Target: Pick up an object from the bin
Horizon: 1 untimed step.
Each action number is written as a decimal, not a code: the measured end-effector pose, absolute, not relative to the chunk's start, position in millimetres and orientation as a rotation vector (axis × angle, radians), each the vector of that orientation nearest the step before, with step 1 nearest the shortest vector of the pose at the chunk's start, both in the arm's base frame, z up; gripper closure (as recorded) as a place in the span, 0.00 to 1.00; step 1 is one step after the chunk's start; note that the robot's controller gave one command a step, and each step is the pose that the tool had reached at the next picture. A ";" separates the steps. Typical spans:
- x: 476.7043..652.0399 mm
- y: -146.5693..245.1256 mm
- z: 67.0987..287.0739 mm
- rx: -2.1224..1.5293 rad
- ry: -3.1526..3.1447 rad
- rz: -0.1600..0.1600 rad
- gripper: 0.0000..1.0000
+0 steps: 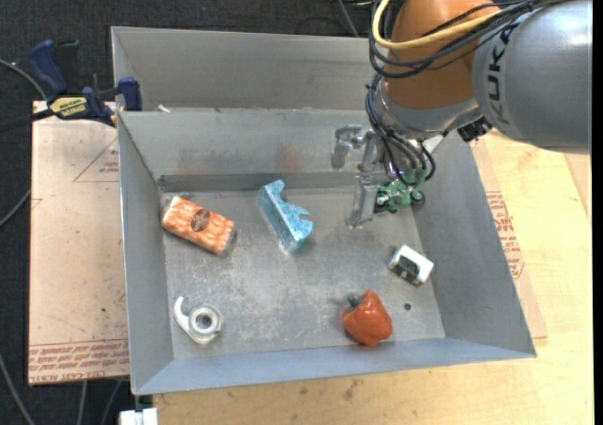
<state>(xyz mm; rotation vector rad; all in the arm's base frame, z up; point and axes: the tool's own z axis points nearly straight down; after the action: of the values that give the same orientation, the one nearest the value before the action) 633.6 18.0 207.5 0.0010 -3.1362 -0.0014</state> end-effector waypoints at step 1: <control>634.6 17.9 212.7 0.001 -3.144 -0.002 0.00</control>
Offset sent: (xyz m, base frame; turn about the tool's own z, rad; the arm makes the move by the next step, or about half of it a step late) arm -0.0010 0.0671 -0.1007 -0.0099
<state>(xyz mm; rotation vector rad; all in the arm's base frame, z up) 634.6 17.9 212.7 0.0005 -3.1437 -0.0017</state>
